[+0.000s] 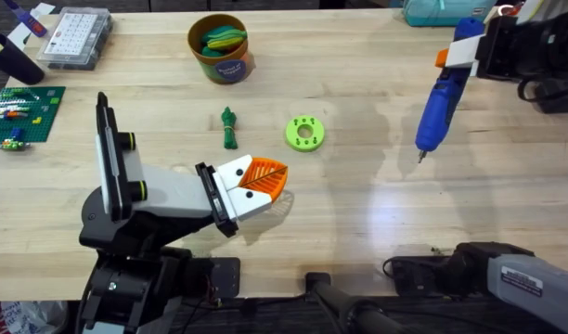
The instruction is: Pick up the gripper from the table and insert it into the empty holder that is missing its gripper. Then pick up a screw, insert it into the mounting hole, and use the screwdriver to tighten it. Finally, clean up the table by picking up the vegetable and placing it into the bucket.
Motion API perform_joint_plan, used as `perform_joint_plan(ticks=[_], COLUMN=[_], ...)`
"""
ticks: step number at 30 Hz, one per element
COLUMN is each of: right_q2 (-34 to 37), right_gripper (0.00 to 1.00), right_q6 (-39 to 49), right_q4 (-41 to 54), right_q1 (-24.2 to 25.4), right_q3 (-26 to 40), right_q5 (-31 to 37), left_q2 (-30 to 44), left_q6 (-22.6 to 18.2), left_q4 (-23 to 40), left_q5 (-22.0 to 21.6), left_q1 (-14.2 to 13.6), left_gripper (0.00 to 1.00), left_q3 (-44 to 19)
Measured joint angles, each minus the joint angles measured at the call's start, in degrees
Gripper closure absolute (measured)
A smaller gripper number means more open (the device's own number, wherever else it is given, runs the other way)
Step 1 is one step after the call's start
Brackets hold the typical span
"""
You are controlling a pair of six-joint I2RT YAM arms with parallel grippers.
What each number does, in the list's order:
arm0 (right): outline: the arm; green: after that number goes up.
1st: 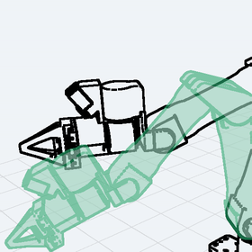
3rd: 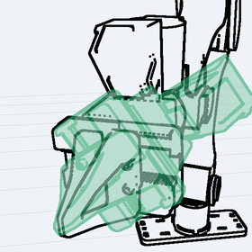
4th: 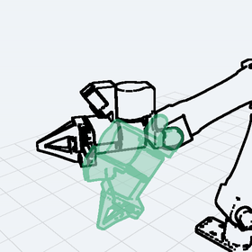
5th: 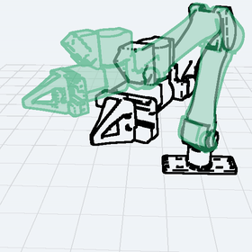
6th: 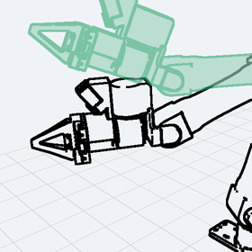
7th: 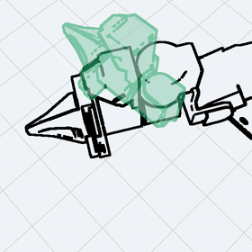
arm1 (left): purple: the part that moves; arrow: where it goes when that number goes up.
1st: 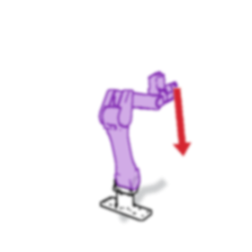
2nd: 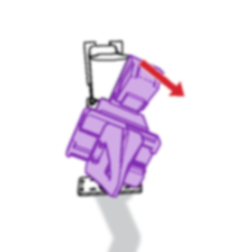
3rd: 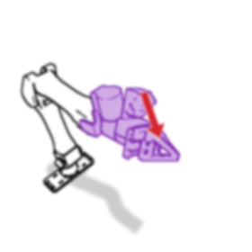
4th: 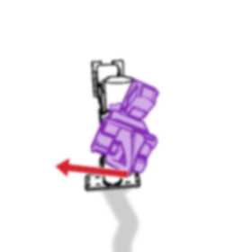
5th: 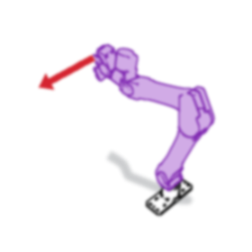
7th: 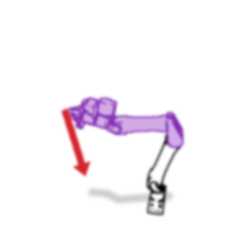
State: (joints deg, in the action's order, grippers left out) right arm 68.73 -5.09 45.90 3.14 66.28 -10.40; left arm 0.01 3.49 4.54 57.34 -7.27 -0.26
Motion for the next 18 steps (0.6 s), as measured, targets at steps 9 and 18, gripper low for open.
perform_joint_plan(ticks=[9, 18], right_q2=[0.0, 0.0], right_gripper=[0.967, 0.966], right_q6=[0.0, 1.0], right_q4=[2.4, 1.7], right_q1=[0.0, 0.0], right_q3=[-0.4, -0.4], right_q5=[0.1, -1.2], left_q2=[0.0, 0.0], left_q6=[0.0, 0.0], left_q4=[0.3, 0.3], left_q5=[0.0, 0.0], left_q1=[0.0, 0.0], left_gripper=[0.985, 0.985], left_q3=[0.0, 0.0])
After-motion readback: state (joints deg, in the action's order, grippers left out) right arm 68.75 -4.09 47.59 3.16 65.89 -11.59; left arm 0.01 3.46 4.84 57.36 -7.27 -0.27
